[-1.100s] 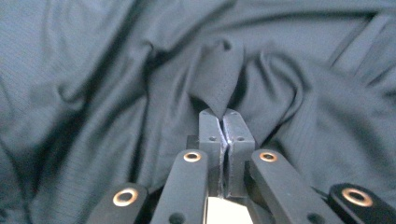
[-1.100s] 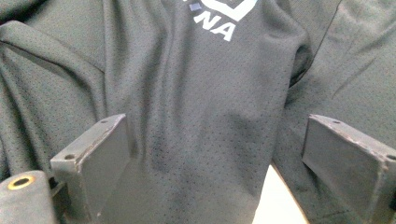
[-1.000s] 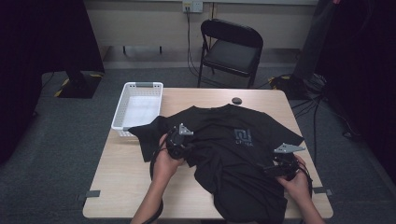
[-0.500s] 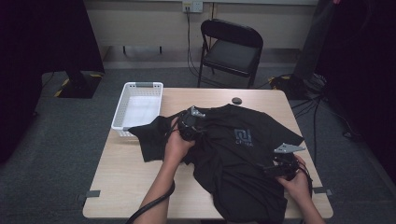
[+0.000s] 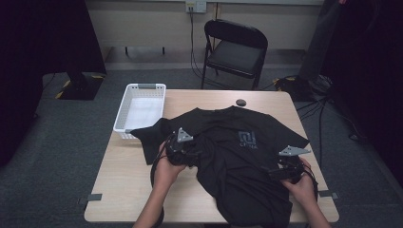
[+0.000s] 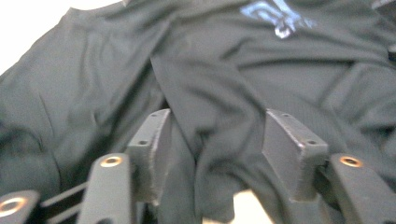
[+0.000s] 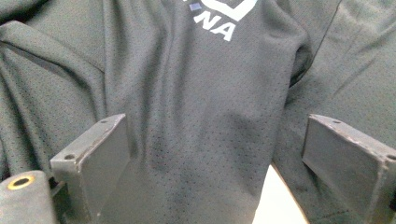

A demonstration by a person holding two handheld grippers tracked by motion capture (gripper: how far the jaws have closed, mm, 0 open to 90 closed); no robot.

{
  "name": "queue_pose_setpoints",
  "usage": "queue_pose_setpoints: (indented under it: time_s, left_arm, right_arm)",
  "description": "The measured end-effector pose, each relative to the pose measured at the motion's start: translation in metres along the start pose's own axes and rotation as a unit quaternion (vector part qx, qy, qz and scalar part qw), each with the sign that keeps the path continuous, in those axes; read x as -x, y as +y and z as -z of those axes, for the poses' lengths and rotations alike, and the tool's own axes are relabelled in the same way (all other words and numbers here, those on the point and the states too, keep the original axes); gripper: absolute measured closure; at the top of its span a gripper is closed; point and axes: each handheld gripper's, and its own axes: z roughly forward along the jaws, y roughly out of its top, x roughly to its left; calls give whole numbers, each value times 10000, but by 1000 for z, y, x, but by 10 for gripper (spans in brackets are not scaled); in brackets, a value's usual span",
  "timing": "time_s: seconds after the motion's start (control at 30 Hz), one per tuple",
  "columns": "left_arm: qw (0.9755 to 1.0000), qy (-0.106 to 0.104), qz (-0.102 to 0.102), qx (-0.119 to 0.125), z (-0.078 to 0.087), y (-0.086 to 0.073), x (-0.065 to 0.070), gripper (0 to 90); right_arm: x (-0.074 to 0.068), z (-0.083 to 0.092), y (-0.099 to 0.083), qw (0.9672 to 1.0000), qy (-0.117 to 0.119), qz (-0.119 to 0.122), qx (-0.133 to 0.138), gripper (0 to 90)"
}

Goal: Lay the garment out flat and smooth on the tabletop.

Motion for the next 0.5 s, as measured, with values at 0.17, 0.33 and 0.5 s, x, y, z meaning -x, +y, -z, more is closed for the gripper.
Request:
queue_pose_setpoints:
  time_s: [0.17,0.33,0.5]
  left_arm:
    - [9998,-116,98,-95,-3,-16,1,559]
    - [9995,58,-49,-320,-14,-18,3,593]
    - [9989,-77,42,-466,-18,-20,3,772]
  right_arm:
    - [0,0,0,10000,-3,0,1,64]
    - [0,0,0,10000,-3,-2,1,64]
    - [0,0,0,10000,-3,-2,1,64]
